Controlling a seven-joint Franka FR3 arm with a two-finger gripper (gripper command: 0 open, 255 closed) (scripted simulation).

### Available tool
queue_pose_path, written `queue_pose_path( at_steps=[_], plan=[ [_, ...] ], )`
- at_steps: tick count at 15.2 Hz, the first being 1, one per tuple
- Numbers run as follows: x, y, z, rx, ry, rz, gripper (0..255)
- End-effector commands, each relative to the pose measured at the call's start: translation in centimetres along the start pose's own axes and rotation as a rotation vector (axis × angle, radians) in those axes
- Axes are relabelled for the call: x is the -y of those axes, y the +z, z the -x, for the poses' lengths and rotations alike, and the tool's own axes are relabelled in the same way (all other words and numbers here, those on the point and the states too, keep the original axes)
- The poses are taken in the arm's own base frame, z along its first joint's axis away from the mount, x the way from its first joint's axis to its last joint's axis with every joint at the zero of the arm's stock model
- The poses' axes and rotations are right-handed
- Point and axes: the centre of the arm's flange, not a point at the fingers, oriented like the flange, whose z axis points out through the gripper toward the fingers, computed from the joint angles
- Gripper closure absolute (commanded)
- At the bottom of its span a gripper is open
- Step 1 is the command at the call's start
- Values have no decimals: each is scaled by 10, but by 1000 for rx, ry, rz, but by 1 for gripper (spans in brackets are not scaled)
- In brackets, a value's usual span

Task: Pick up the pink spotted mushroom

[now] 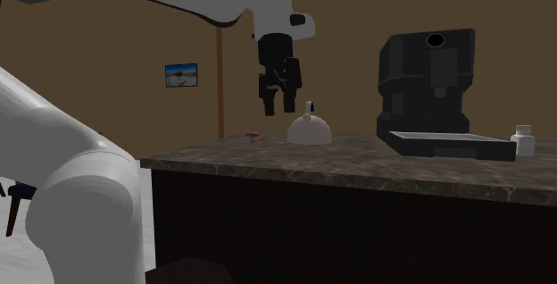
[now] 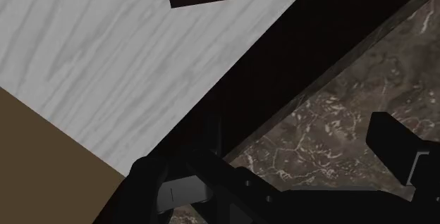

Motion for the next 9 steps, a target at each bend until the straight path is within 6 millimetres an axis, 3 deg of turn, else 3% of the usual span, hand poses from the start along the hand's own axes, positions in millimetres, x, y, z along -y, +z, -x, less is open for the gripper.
queue_pose_path(
  at_steps=[1,9],
  plan=[
    [0,0,0,0,0,0,0],
    [103,5,-21,18,31,-5,0]
  ],
)
